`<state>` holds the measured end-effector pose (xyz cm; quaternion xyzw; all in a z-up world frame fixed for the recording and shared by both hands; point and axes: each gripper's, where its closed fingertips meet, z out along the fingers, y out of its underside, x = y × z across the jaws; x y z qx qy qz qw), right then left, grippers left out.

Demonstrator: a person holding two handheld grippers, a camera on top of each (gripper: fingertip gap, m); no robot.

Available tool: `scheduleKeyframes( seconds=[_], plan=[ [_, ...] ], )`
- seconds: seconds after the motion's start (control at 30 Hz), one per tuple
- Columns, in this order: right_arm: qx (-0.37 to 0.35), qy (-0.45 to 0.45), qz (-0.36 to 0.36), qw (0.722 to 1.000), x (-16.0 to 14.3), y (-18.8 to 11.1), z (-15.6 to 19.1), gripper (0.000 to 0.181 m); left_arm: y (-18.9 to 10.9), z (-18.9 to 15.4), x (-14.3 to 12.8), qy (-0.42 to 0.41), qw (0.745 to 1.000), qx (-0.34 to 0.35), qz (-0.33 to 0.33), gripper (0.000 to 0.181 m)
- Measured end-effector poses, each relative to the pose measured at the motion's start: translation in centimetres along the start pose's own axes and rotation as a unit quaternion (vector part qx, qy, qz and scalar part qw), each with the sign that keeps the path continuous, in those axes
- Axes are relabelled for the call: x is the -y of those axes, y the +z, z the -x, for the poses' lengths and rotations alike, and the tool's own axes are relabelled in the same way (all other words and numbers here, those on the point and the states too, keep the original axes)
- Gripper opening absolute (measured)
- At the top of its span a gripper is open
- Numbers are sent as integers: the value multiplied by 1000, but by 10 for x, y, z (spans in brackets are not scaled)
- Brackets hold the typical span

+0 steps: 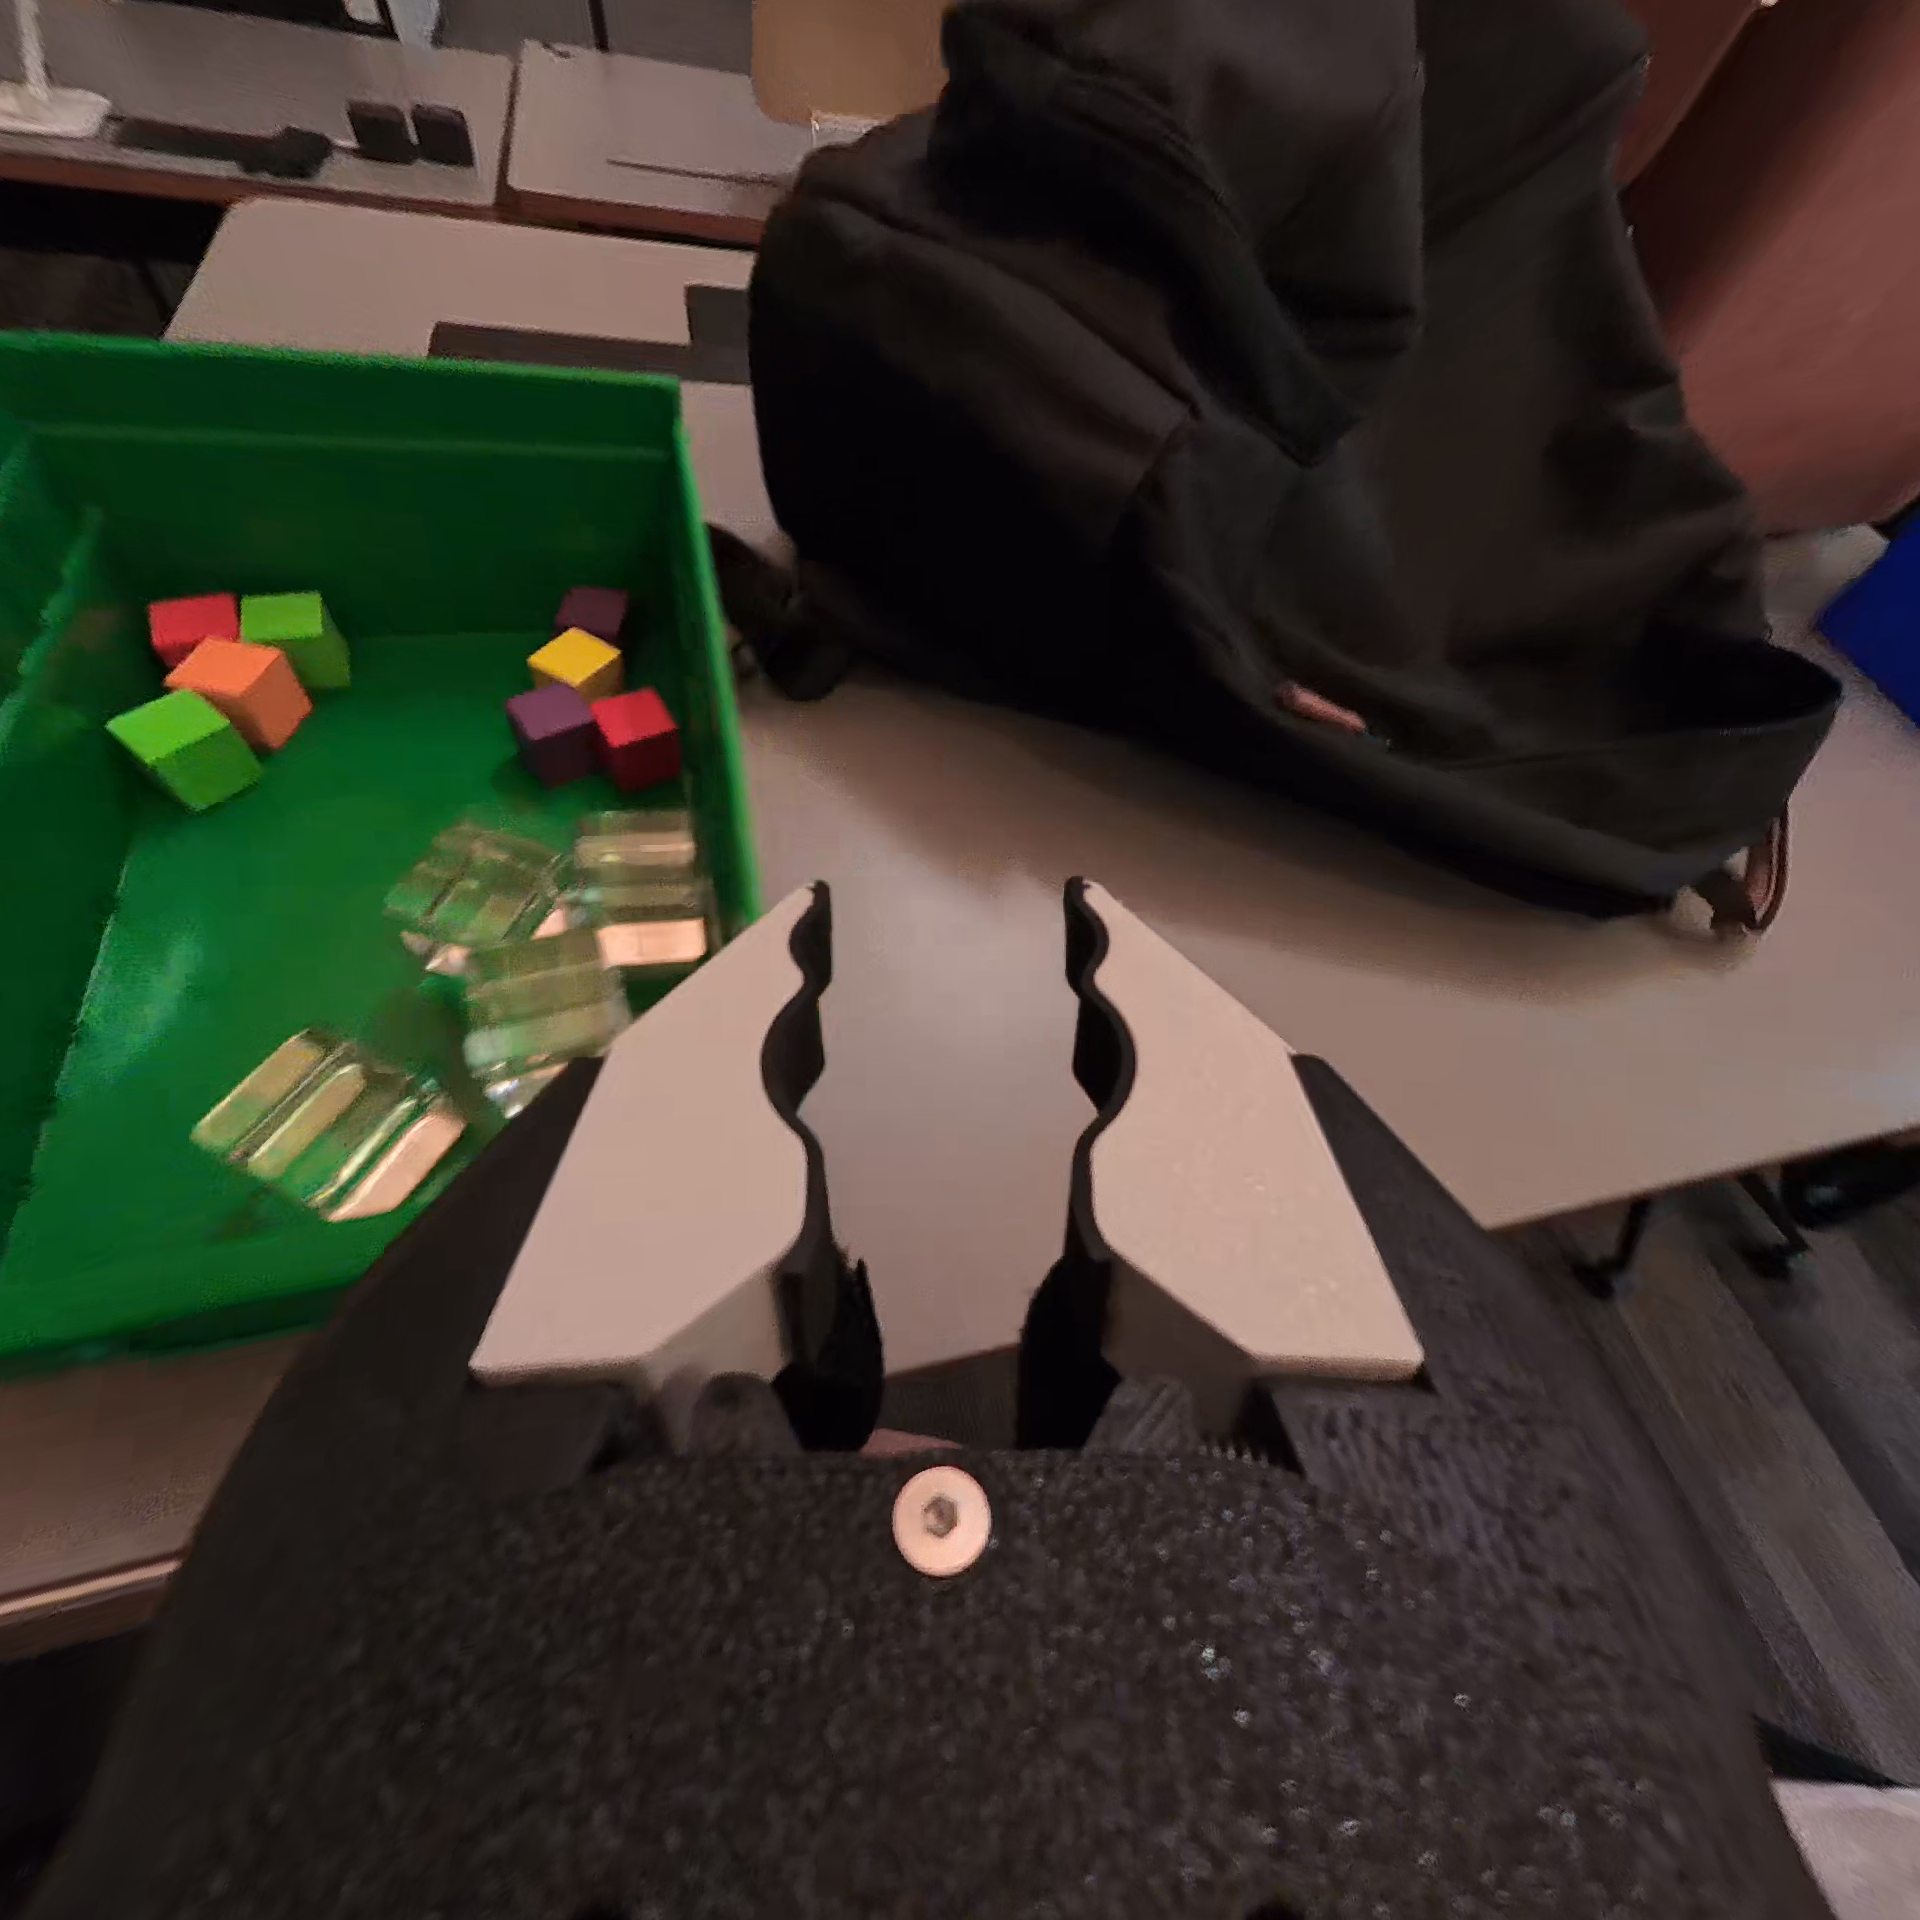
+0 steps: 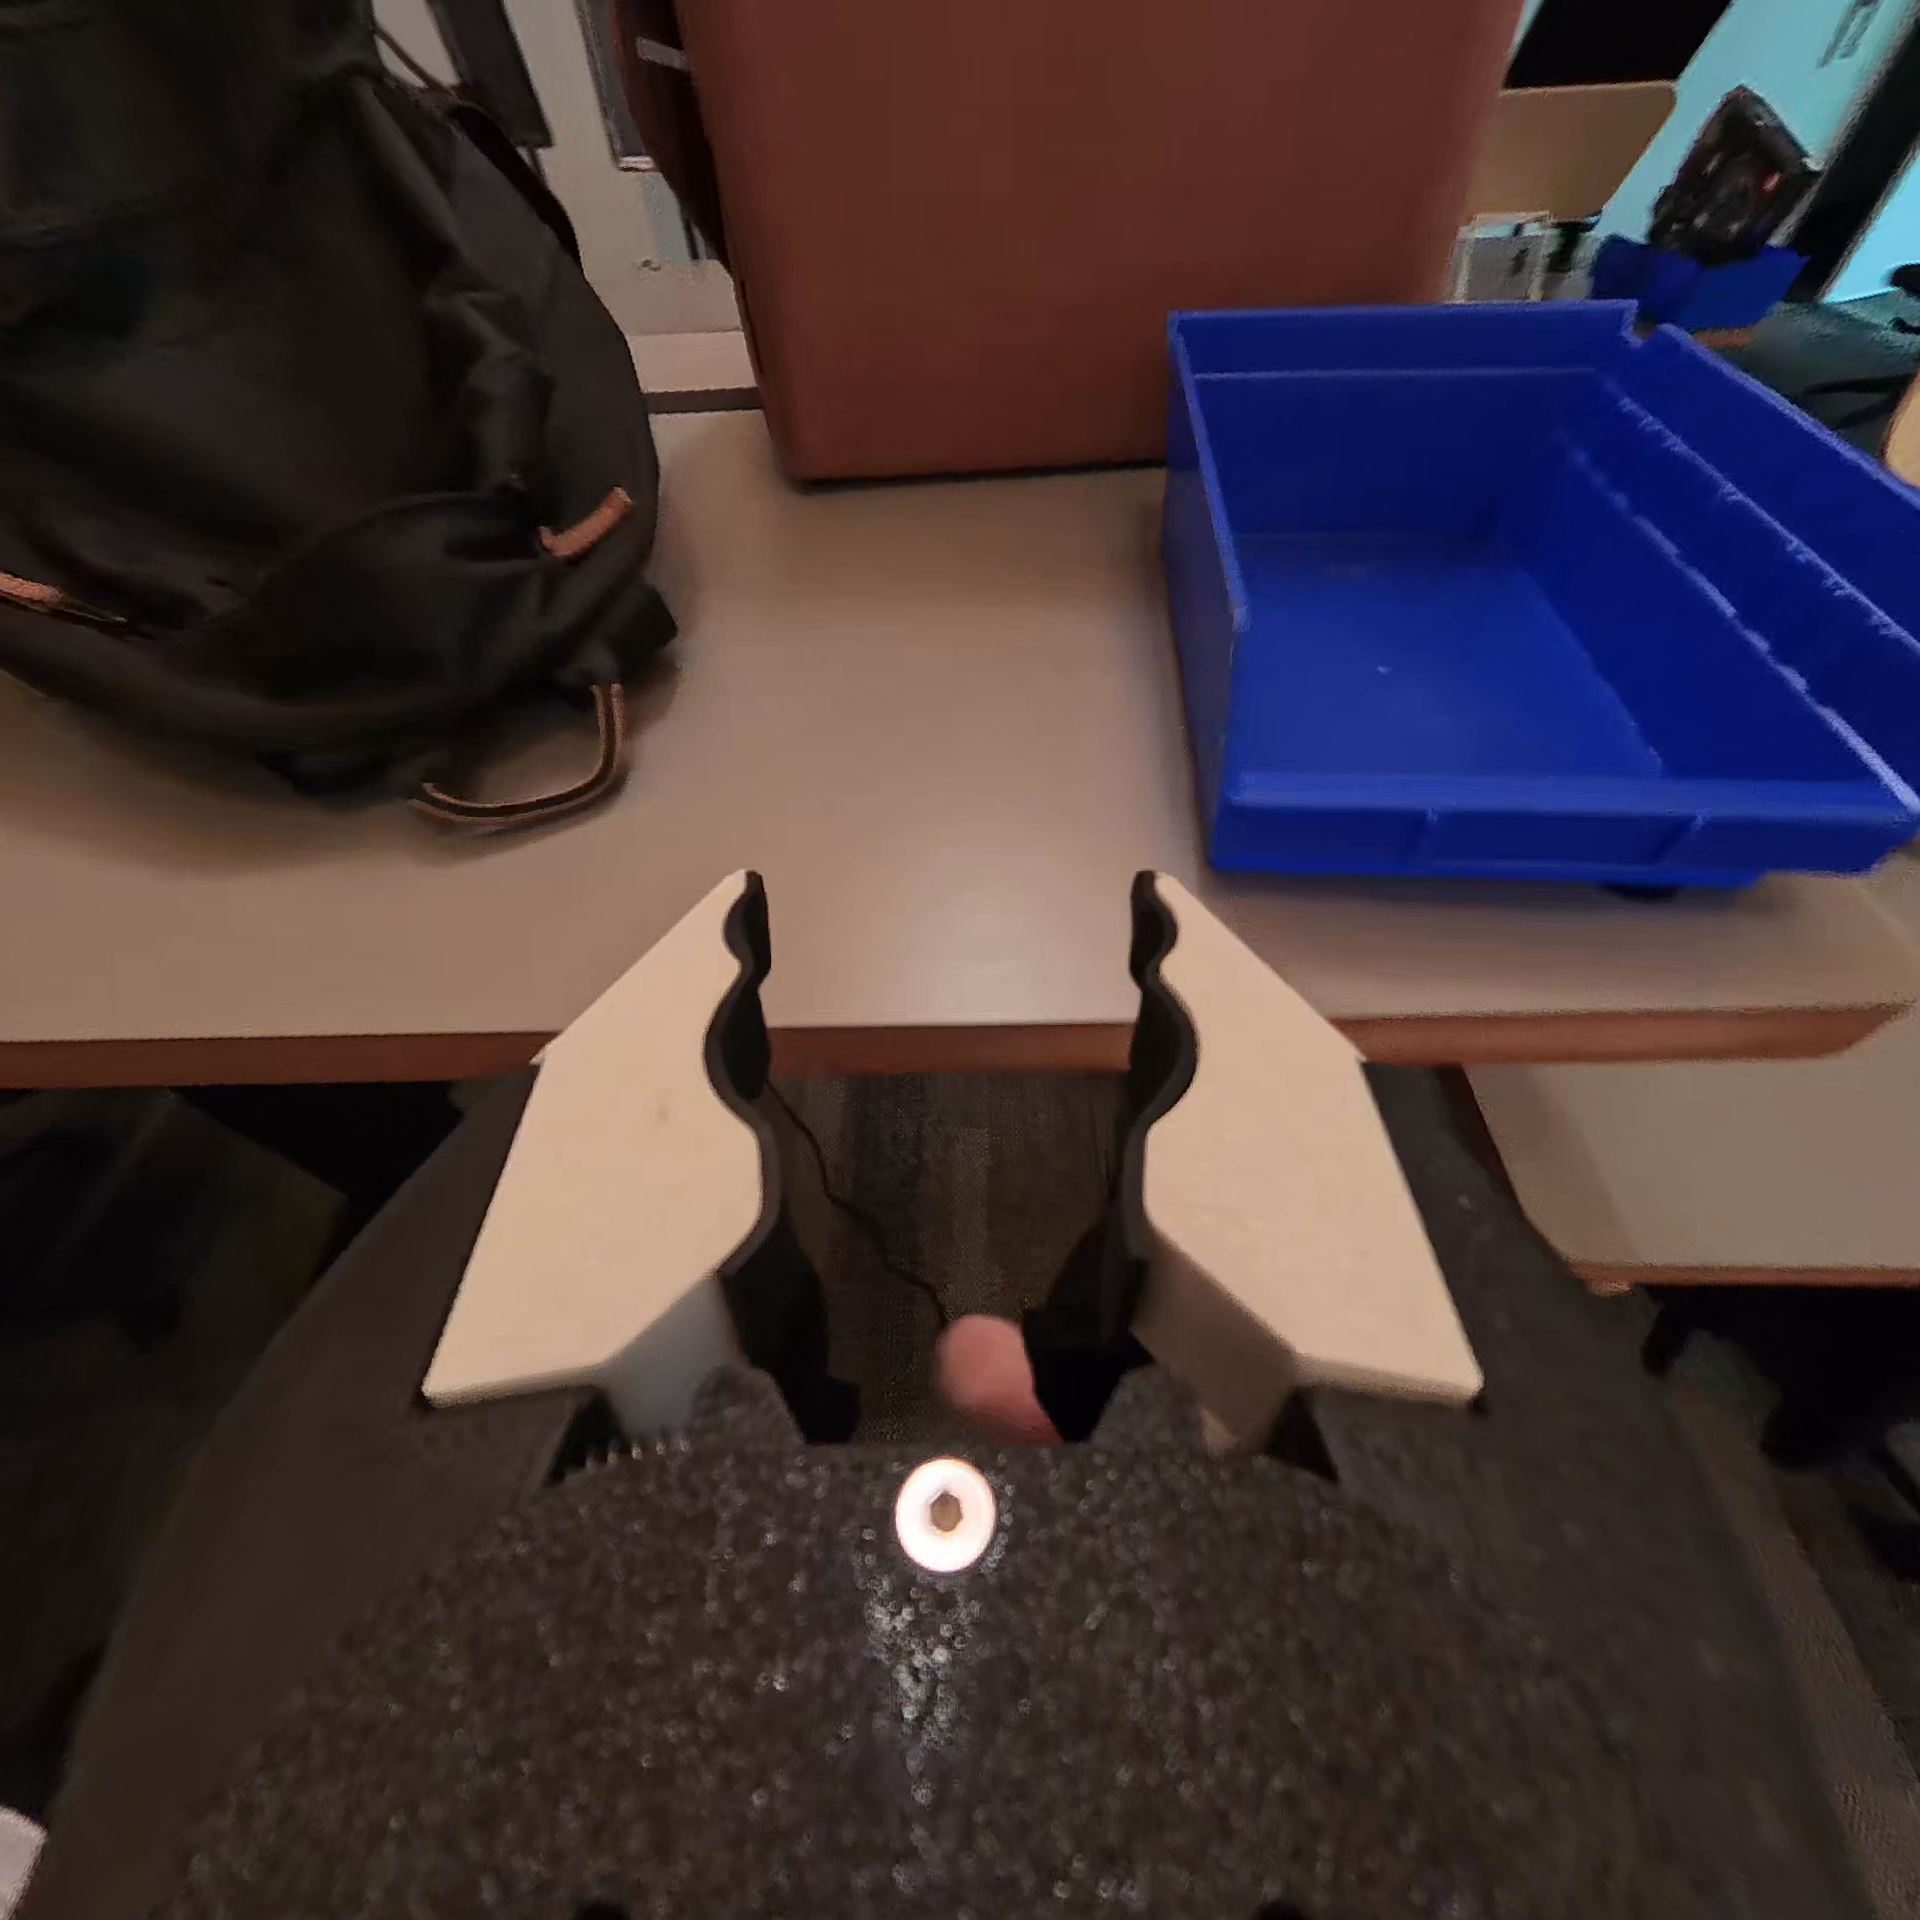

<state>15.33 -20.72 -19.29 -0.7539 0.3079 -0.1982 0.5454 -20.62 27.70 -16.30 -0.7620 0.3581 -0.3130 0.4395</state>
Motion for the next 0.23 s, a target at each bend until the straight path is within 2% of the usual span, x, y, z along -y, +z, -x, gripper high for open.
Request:
scheduleKeyframes(
  seconds=[0.13, 0.23],
  plan=[
    [53, 1, 22, 998, 17, 34, -26, 76, 23, -48, 16, 19, 999, 47, -8, 46],
    [100, -15, 18, 995, 29, 53, -31, 75, 35, -70, 11, 83, 990, 116, 5, 46]
  ],
)
